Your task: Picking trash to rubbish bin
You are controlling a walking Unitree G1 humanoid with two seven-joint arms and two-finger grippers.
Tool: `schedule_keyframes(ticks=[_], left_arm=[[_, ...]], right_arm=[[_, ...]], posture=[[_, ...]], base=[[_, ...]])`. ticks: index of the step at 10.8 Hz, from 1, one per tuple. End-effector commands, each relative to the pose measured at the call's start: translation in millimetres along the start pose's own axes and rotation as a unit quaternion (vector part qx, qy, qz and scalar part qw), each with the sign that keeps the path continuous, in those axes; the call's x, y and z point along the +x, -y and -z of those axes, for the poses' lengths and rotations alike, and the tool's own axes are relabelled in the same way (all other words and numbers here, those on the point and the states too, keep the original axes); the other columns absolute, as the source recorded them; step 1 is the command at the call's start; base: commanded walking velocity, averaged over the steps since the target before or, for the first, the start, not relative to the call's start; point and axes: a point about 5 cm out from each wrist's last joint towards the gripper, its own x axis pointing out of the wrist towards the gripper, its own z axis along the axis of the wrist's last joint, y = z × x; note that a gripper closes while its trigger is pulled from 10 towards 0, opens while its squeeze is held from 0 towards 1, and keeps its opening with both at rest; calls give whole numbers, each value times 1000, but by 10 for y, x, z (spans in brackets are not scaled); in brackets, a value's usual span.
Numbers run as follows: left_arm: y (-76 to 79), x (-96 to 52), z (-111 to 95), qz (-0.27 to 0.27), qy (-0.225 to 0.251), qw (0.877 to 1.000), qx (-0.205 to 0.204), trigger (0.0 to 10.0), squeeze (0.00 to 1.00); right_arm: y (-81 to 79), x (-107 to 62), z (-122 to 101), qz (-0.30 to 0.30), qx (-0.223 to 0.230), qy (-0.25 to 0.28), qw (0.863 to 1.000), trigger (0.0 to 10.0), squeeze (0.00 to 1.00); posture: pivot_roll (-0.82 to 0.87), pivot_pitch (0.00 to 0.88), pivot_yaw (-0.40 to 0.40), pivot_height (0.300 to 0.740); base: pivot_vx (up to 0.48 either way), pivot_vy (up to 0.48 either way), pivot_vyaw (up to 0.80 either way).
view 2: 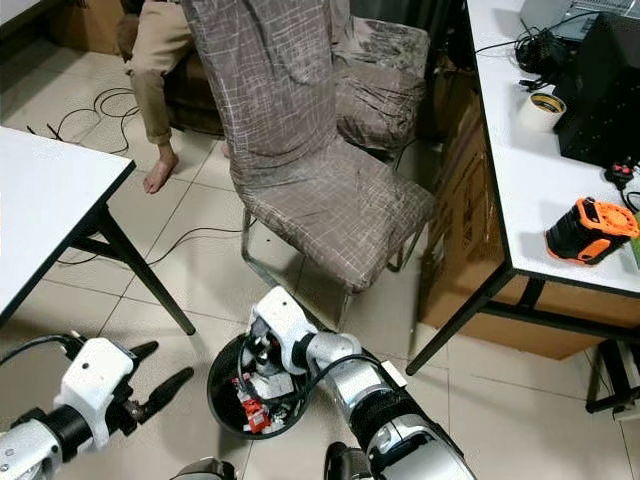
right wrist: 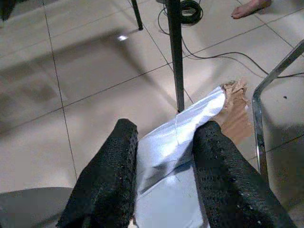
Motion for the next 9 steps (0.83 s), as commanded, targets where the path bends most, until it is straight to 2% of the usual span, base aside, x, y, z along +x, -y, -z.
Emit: schedule_keyframes(ticks=[1,7,8,9], left_arm=[[45,-2,-31,19,0,1000,3,10000,0],[86,21,-86,43,-8,999,-5,10000,0],[74,68,-109,29,3,1000,-12,10000,0],[50,161,-141,0,16,1000,-26,10000,0]], right_arm=[[10,-9,19,-7,-6,-6,1000,10000,1000],[43,-7,16,2,-24,-5,1000,10000,1000],[88,-37,21,23,-28,1,999,10000,0],[177,-104,19,56,-20,17,998,10000,0]], posture=[[162,160,-83,740],[155,160,-73,740],[156,152,-75,740],[156,147,-82,740]], base=[[0,0,0],[0,0,0],[0,0,0],[0,0,0]])
